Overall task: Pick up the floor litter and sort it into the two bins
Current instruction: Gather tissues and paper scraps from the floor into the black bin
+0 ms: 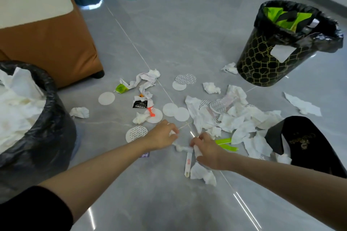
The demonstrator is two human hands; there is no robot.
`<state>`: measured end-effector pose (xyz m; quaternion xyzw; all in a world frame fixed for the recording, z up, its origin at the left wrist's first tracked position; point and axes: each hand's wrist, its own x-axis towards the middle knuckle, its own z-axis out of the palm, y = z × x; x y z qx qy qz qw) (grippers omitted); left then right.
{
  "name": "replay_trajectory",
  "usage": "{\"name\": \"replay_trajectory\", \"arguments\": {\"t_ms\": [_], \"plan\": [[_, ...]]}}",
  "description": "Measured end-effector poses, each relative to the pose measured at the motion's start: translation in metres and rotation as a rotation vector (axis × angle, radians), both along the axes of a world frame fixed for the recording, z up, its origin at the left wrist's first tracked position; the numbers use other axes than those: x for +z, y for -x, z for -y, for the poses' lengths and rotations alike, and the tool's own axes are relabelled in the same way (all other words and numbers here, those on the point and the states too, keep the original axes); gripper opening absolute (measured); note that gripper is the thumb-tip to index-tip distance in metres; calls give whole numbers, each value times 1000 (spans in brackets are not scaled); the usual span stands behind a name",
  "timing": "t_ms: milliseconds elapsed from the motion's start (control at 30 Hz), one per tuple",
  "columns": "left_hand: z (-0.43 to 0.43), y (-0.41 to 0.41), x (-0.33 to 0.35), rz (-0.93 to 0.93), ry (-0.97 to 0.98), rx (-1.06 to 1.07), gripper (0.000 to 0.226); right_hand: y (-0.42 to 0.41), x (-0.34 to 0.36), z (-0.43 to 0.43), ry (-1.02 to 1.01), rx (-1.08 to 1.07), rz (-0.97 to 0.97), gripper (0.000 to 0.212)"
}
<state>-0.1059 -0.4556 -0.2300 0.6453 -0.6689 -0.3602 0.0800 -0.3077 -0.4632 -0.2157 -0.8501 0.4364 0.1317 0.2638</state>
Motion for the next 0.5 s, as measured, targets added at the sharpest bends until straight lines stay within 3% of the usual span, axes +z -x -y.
{"name": "replay_trajectory", "arguments": {"t_ms": [133, 200, 333, 367, 500], "plan": [[-14, 5, 0, 60, -44, -143, 48, -6, -3, -1, 19, -32, -84, 52], [-19, 8, 0, 107, -9, -185, 38, -6, -4, -4, 44, -21, -84, 42], [-22, 10, 2, 121, 25, -160, 23, -7, -11, -1, -43, -204, 28, 30], [-21, 10, 3, 114, 18, -142, 21, -6, -6, 2, 49, -222, 69, 27], [-17, -1, 21, 50, 60, 11, 19, -9, 19, 14, -72, -383, 161, 24]]}}
